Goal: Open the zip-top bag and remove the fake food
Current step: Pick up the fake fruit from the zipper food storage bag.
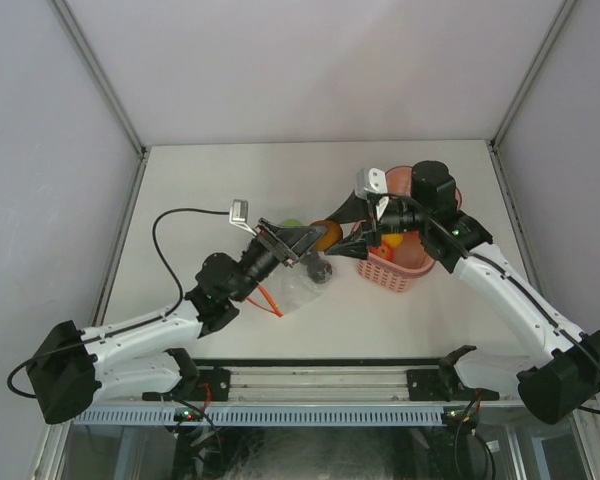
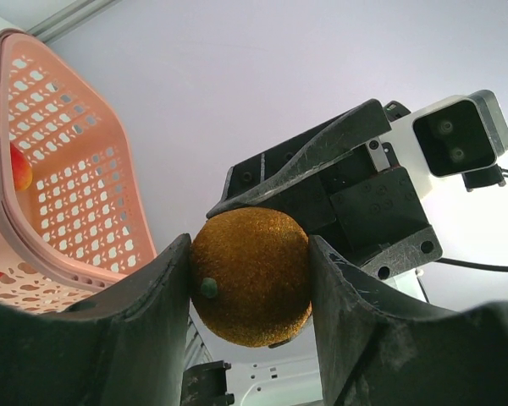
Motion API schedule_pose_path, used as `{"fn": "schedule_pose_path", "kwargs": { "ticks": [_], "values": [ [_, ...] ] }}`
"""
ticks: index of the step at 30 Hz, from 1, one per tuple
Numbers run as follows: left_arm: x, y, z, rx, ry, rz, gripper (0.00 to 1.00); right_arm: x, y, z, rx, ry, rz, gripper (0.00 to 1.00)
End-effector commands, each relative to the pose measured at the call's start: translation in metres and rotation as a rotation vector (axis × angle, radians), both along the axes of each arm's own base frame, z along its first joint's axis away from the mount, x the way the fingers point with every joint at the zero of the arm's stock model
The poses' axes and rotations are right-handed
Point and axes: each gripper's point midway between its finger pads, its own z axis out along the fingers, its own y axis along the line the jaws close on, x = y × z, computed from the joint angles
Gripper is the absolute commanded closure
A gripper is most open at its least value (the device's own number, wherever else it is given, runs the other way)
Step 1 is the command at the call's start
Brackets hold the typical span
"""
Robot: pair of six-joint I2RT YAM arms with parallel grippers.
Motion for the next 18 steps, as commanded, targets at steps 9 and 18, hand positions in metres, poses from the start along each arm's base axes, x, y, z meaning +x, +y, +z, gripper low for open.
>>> {"fn": "schedule_pose_path", "kwargs": {
  "ticks": [9, 18],
  "values": [
    [0.0, 0.02, 0.02, -0.014, -0.034, 0.093, 0.0, 0.004, -0.021, 0.019, 0.048, -0.054, -0.014, 0.82],
    [0.0, 0.051, -0.014, 0.187, -0.049, 0.207, 0.0, 0.054, -0.065, 0.016, 0.033, -0.078, -0.248, 0.85]
  ]
}}
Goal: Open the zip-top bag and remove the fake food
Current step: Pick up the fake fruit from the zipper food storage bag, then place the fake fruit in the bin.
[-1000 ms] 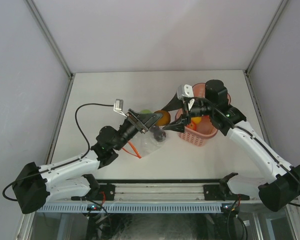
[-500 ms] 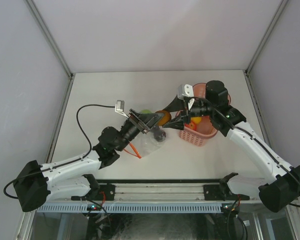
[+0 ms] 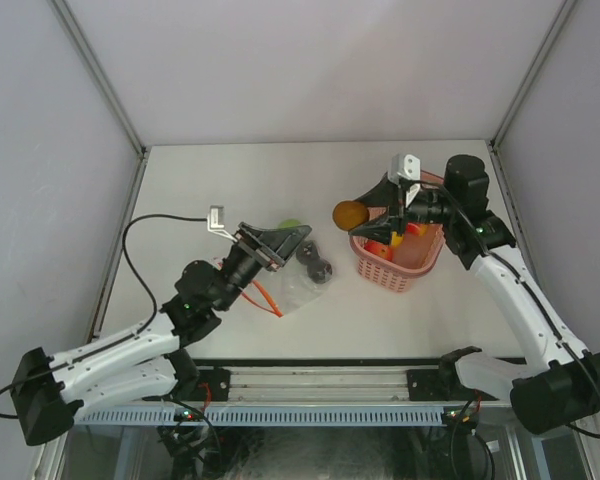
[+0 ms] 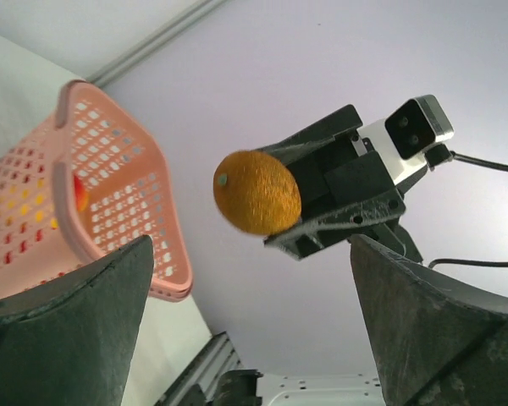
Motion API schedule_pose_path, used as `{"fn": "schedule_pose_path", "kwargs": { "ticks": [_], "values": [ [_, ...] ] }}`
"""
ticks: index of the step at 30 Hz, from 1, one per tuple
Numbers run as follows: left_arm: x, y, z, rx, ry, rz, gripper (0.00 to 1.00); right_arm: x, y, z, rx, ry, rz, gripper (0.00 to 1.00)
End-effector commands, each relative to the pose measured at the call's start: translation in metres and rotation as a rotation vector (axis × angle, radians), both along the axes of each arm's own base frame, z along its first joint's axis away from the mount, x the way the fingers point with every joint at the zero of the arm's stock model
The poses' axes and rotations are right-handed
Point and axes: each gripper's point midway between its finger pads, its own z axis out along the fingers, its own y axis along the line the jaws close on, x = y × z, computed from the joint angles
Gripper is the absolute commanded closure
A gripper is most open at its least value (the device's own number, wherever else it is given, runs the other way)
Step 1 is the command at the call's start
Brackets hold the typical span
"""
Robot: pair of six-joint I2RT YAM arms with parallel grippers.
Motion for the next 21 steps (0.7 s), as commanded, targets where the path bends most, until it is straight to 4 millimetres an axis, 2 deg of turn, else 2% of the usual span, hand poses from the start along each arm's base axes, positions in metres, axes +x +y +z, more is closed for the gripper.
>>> {"fn": "schedule_pose_path", "kwargs": {
  "ticks": [1, 4, 11, 15, 21],
  "values": [
    [0.003, 0.024, -0.026, 0.154, -0.015, 0.102, 0.0, 0.03, -0.025, 0.004, 0.0, -0.043, -0.152, 0.85],
    [0.002, 0.041, -0.035, 0.222, -0.017, 0.134, 0.0, 0.065, -0.048, -0.006, -0.022, -0.02, -0.324, 0.86],
    [-0.002, 0.077, -0.073, 0.425, 0.028, 0.191, 0.0, 0.143, -0.114, -0.045, -0.083, 0.088, -0.747, 0.87],
    [-0.007, 0.09, -0.09, 0.464, 0.052, 0.188, 0.0, 0.174, -0.151, -0.067, -0.116, 0.139, -0.961, 0.88],
    [-0.015, 0.103, -0.118, 0.524, 0.086, 0.184, 0.0, 0.205, -0.198, -0.098, -0.146, 0.207, -1.227, 0.89]
  ]
}}
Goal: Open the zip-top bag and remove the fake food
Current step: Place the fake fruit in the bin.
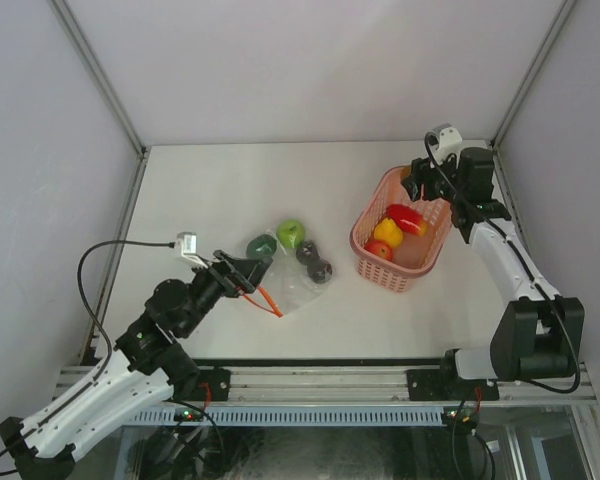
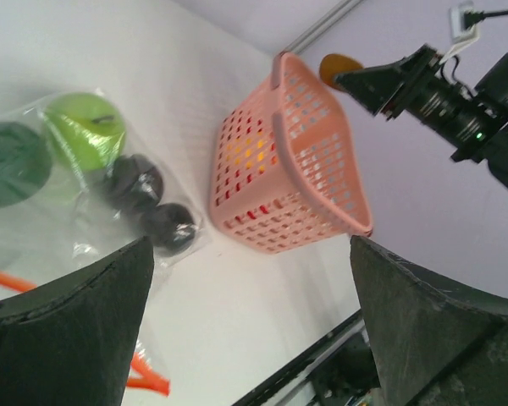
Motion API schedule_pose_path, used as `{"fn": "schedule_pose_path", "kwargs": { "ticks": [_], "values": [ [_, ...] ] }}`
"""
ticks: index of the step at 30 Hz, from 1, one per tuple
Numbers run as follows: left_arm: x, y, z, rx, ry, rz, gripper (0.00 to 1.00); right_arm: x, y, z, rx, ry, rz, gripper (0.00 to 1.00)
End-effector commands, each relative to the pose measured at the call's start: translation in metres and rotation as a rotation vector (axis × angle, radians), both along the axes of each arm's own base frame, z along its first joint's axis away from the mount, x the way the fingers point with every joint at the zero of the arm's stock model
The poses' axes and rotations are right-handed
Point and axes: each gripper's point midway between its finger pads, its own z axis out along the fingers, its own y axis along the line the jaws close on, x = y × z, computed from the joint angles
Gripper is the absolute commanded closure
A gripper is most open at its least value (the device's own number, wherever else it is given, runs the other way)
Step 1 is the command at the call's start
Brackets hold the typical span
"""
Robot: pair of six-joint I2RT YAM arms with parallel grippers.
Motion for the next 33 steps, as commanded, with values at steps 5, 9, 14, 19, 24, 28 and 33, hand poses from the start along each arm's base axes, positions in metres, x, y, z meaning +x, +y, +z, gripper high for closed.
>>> {"fn": "schedule_pose_path", "kwargs": {
  "ticks": [5, 9, 14, 19, 24, 28, 33],
  "values": [
    [-0.012, 0.02, -0.05, 0.16, 0.084, 0.009, 0.0, 0.032, -0.044, -0.021, 0.004, 0.025, -0.25, 0.9],
    [-0.014, 0.027, -0.061, 0.187, 0.107, 0.029, 0.01, 0.03, -0.034, -0.029, 0.002, 0.046, -0.181, 0.9],
    [-0.016, 0.037, -0.073, 0.208, 0.131, 0.061, 0.03, 0.021, -0.02, -0.037, -0.021, 0.063, -0.057, 0.89],
    [-0.017, 0.042, -0.077, 0.21, 0.141, 0.081, 0.05, 0.015, -0.011, -0.041, -0.036, 0.071, 0.023, 0.8],
    [-0.017, 0.046, -0.086, 0.218, 0.16, 0.097, 0.09, 0.006, -0.009, -0.052, -0.129, 0.105, 0.125, 0.76],
    [-0.019, 0.045, -0.094, 0.215, 0.176, 0.09, 0.11, -0.023, -0.004, -0.048, -0.291, 0.138, 0.354, 0.78],
    [-0.019, 0.047, -0.097, 0.227, 0.174, 0.098, 0.11, -0.048, 0.003, -0.057, -0.445, 0.211, 0.498, 0.78]
  ]
}}
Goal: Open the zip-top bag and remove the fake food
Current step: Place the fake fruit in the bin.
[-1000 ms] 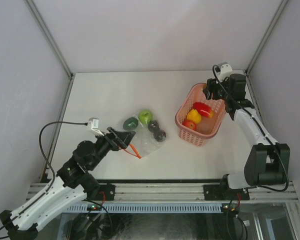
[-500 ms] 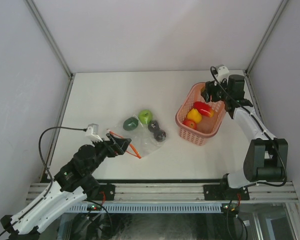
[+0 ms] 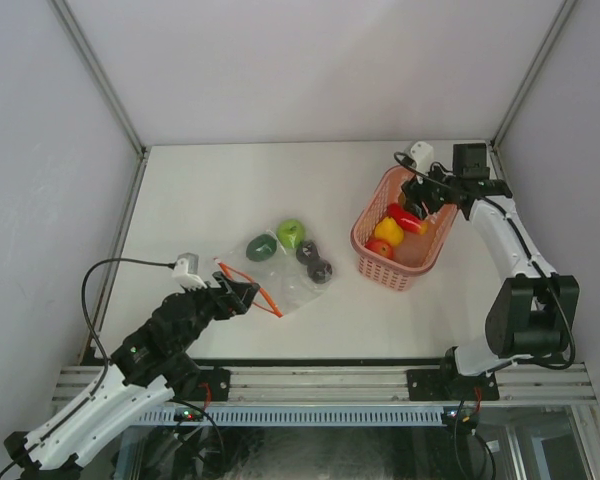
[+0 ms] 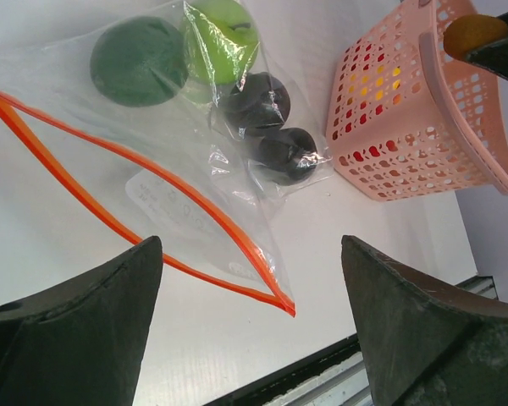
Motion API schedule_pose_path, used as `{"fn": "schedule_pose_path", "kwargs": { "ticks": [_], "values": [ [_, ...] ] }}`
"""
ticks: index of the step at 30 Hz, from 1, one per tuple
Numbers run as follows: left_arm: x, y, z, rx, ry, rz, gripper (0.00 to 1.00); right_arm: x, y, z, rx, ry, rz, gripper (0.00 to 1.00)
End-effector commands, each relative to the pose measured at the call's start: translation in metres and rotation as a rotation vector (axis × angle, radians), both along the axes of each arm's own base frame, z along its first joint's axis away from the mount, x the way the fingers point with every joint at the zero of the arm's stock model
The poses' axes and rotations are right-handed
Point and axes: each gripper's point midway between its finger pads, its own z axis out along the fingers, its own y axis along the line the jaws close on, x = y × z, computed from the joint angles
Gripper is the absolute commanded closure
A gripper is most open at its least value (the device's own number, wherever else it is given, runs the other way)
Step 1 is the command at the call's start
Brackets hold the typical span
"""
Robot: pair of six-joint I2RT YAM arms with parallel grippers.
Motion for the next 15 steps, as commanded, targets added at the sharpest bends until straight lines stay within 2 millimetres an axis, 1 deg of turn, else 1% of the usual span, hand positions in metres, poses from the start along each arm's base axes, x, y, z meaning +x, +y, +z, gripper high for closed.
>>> {"fn": "schedule_pose_path", "kwargs": {
  "ticks": [1, 3, 6, 8, 11, 15],
  "values": [
    [0.003, 0.005, 0.0, 0.004, -0.013, 0.027, 0.12, -0.03, 0.01, -0.007, -0.178, 0.063, 0.215, 0.78],
    [0.003, 0.006, 0.0, 0.01, -0.014, 0.029, 0.12, -0.037, 0.013, -0.018, -0.241, 0.133, 0.244, 0.77],
    [0.001, 0.009, -0.002, 0.015, -0.009, 0.035, 0.12, -0.044, 0.017, -0.034, -0.321, 0.275, 0.259, 0.84],
    [0.0, 0.011, -0.005, 0.014, -0.006, 0.041, 0.12, -0.049, 0.018, -0.04, -0.352, 0.381, 0.241, 0.86],
    [-0.002, 0.015, -0.009, 0.007, -0.005, 0.053, 0.12, -0.054, 0.007, -0.054, -0.421, 0.49, 0.193, 0.86],
    [-0.003, 0.019, -0.01, 0.001, -0.014, 0.067, 0.12, -0.055, -0.01, -0.071, -0.481, 0.565, 0.124, 0.85]
  ]
}}
